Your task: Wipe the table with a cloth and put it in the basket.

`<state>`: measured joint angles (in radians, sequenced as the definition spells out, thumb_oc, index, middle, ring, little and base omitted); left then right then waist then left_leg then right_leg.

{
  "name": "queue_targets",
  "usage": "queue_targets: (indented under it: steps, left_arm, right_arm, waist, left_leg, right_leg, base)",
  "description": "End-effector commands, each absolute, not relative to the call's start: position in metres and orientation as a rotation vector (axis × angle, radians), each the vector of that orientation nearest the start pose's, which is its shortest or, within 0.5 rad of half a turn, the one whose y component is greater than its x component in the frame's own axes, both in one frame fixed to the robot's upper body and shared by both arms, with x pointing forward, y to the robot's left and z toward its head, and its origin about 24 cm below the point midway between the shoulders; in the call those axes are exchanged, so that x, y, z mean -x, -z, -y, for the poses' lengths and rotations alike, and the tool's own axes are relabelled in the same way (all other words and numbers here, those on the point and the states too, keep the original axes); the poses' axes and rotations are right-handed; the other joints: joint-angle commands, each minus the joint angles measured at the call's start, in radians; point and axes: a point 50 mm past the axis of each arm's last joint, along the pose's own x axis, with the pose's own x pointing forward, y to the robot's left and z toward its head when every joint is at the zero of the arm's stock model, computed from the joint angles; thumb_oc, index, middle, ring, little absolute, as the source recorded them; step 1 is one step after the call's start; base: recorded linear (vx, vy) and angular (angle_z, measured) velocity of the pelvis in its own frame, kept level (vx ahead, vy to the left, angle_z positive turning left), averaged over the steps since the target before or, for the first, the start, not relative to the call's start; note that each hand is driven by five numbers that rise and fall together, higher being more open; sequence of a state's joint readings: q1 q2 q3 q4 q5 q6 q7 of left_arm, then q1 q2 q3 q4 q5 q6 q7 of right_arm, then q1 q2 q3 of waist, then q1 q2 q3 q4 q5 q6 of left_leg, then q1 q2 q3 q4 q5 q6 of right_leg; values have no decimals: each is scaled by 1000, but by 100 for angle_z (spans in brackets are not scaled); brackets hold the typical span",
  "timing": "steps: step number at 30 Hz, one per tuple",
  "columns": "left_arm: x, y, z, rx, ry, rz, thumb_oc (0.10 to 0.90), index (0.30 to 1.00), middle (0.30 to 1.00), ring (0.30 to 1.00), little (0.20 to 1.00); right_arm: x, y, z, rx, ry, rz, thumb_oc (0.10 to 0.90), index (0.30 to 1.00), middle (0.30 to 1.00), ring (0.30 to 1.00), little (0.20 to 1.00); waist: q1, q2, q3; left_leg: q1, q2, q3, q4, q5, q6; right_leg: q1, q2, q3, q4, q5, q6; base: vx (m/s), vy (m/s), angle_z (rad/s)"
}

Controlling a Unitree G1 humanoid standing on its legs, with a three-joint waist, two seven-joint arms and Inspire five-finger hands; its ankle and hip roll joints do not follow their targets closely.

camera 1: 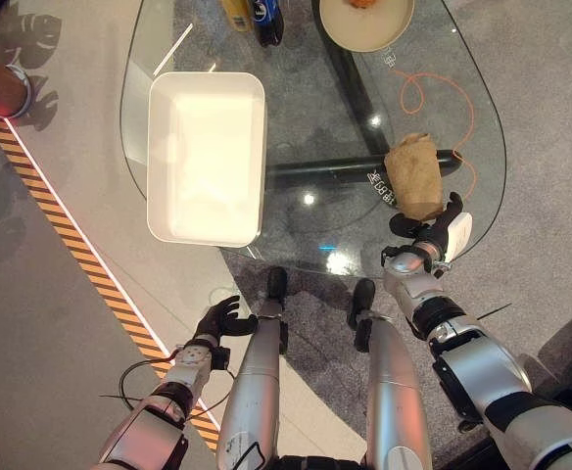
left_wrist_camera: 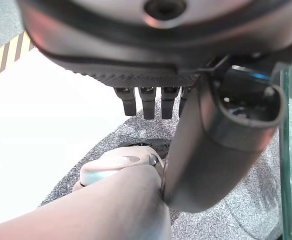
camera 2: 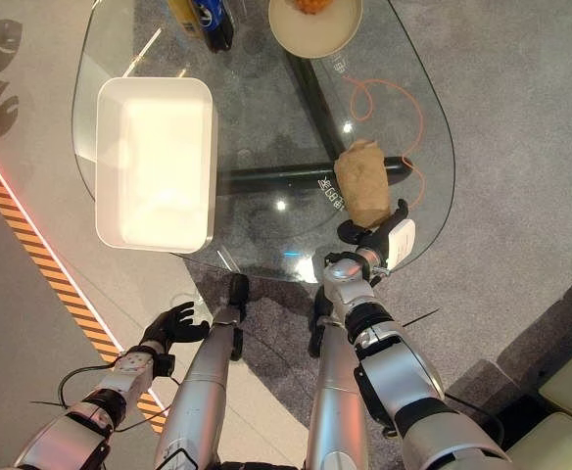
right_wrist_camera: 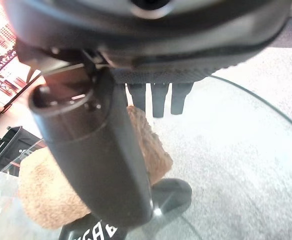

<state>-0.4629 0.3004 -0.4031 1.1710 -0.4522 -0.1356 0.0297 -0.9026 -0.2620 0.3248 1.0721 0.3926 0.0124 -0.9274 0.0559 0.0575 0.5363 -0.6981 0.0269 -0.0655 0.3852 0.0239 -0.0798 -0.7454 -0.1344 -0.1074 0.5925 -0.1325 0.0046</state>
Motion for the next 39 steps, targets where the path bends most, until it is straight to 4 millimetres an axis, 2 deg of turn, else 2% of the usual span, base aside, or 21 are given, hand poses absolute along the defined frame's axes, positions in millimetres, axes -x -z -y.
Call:
queue_targets:
  steps: [1, 15, 28, 39]
  left_arm:
    - [-252, 95, -197, -178, 22, -744, 800, 900, 900, 900, 900]
    - [-253, 94, -198, -181, 28, -742, 800, 900, 900, 900, 900]
    - [-255, 92, -198, -184, 29, -736, 800, 900, 900, 900, 900]
    - [-252, 93, -202, -191, 24, -738, 800, 900, 900, 900, 900]
  right_arm:
    - [-380, -90, 217, 275, 777, -180, 100, 300, 300, 300, 200]
    - [-386, -103, 217, 431, 729, -169, 100, 300, 300, 300, 200]
    - [-390, -115, 215, 496, 724, -117, 100, 300, 300, 300, 200]
    - [-398, -152, 210, 591, 711, 56, 100, 300, 300, 300, 200]
  waist:
    - [14, 45, -16]
    - [23, 45, -16]
    - [27, 43, -16]
    - [32, 42, -16]
  left_leg:
    - [10, -43, 71, 35, -31, 95]
    - [10, -46, 68, 26, -28, 97]
    - [10, -44, 69, 25, -31, 100]
    - [11, -46, 67, 14, -27, 99]
  right_leg:
    - [34, 37, -3, -55, 59, -14]
    - [35, 37, -8, -68, 65, -11]
    - [36, 33, -12, -73, 67, -8]
    - [36, 30, -17, -84, 73, -3]
  base:
    - [0, 0, 0]
    - [0, 0, 0]
    - [0, 0, 0]
    - [0, 0, 0]
